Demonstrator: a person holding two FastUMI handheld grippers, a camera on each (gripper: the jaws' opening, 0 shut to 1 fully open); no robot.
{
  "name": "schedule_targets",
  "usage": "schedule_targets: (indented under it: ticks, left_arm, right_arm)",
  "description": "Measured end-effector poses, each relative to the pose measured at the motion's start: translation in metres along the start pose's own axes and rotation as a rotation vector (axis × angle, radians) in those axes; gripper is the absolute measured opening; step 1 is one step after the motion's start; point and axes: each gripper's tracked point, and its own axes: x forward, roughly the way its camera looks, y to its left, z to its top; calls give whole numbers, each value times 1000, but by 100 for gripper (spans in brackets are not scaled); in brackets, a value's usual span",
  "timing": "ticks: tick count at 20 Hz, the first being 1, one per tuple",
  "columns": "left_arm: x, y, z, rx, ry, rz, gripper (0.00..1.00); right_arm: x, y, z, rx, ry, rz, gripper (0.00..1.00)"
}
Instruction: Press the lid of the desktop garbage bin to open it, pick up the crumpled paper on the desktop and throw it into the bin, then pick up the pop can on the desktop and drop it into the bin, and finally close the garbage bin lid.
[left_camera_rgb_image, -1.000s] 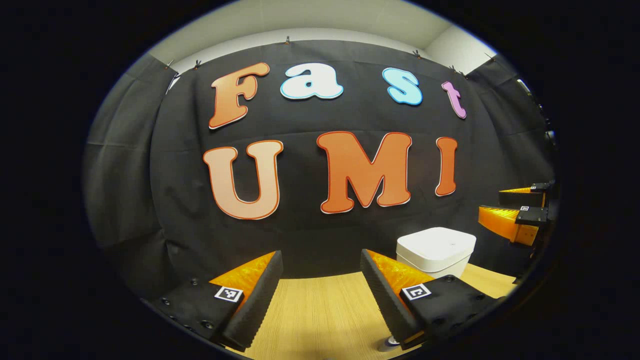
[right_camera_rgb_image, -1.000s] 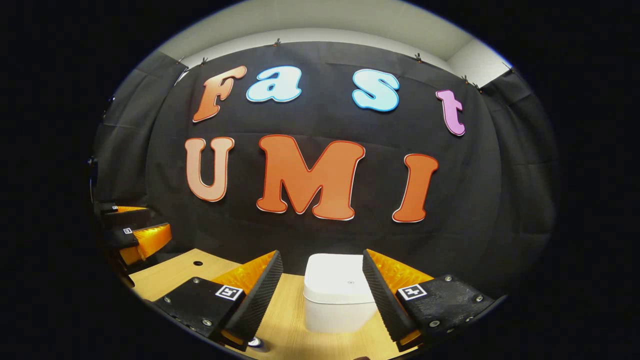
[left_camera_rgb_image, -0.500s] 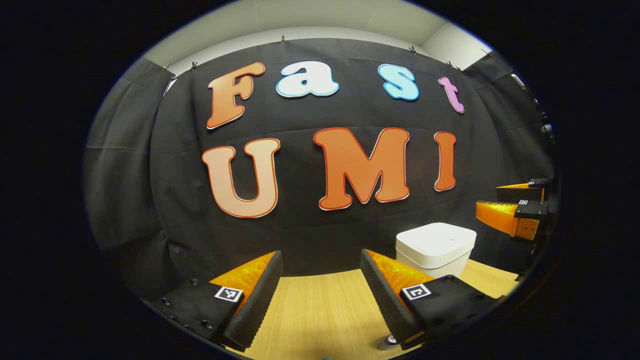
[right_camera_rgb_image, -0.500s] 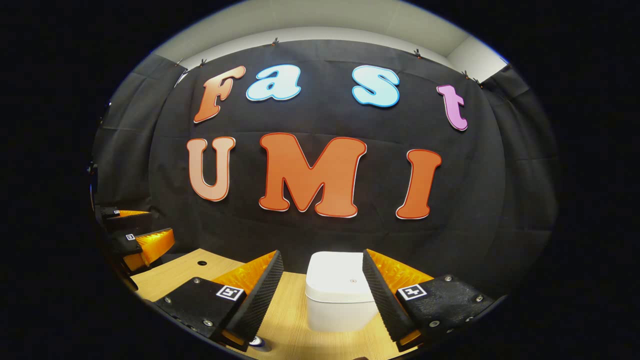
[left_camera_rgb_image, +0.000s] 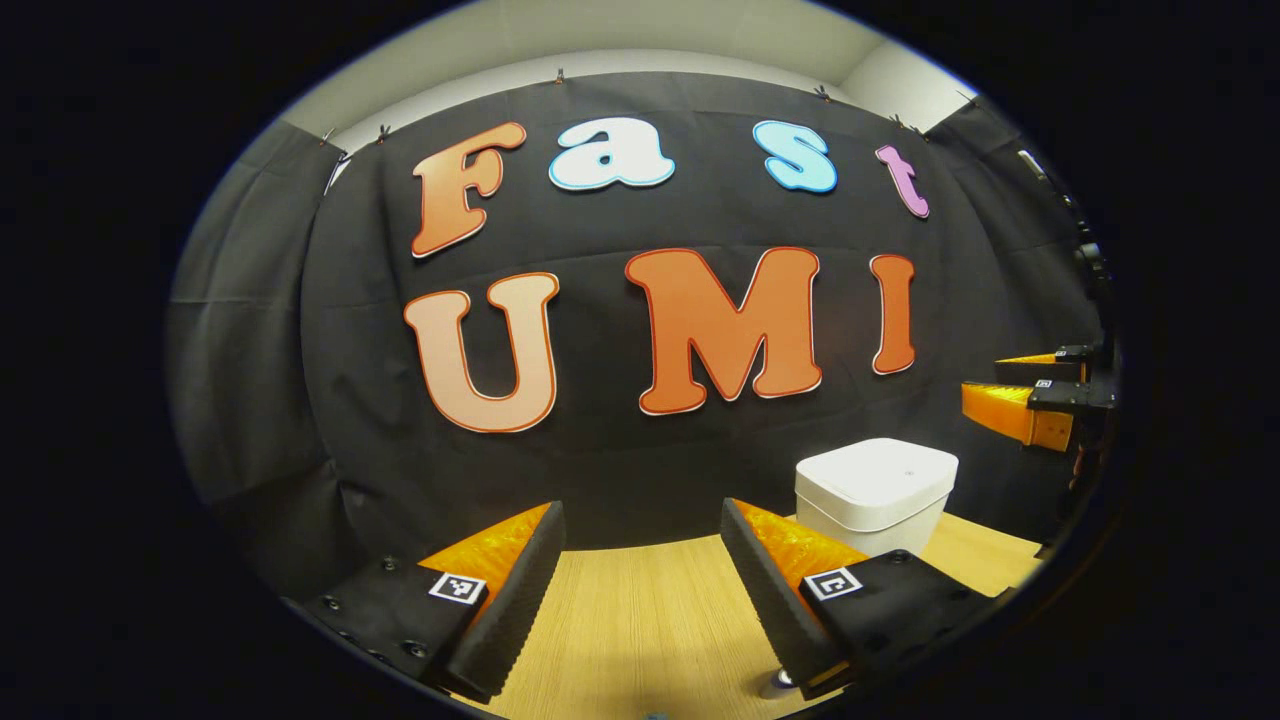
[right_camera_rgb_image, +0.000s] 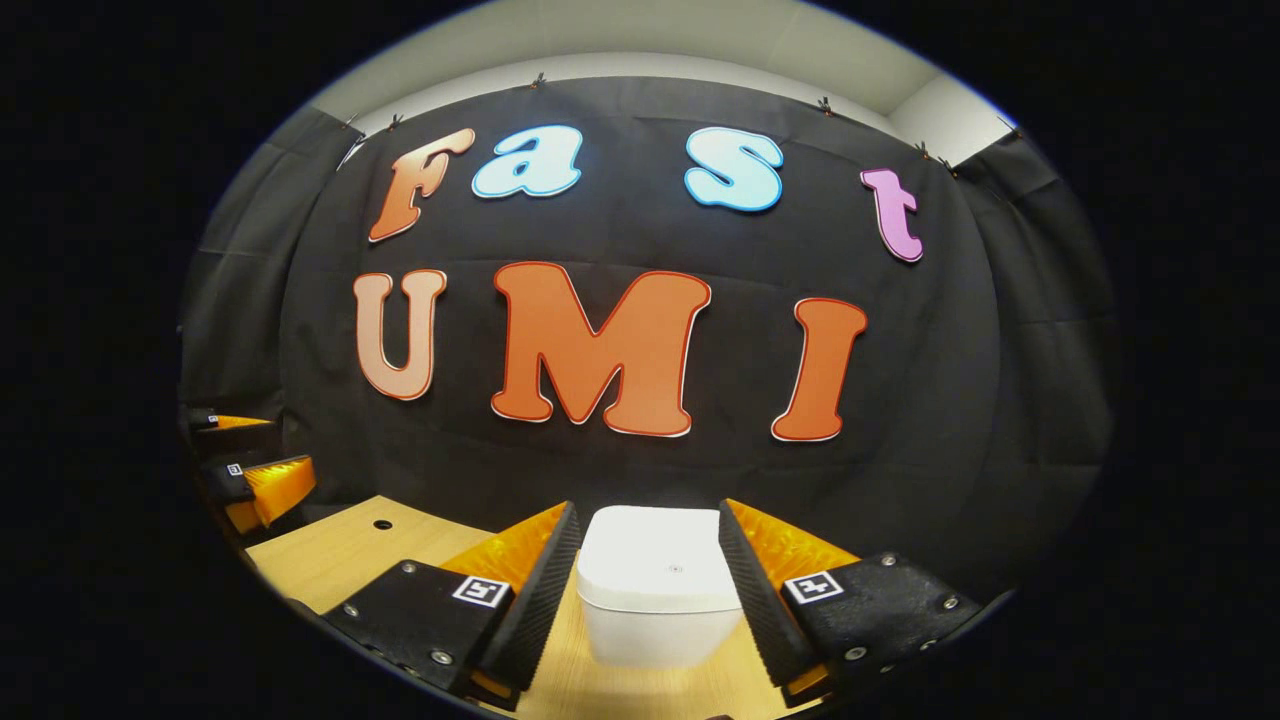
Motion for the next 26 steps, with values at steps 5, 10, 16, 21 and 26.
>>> schedule_targets:
  ticks: [5, 10, 16, 21, 26]
  left_arm:
    - [-2, 7, -5, 6, 15, 36, 96]
    - [-5, 16, -7, 15, 26, 87, 96]
    - [-12, 30, -10, 27, 45, 170, 100]
    - [-16, 37, -16, 35, 69, 229, 100]
    - [-18, 35, -25, 45, 103, 264, 100]
  right_arm:
    - [21, -15, -18, -22, 62, -17, 57]
    - [41, -20, -28, -2, 78, -17, 22]
    - [68, -23, -38, 14, 84, 27, 1]
    - [90, -27, -62, 22, 128, 41, 1]
    - [110, -22, -89, 23, 187, 84, 1]
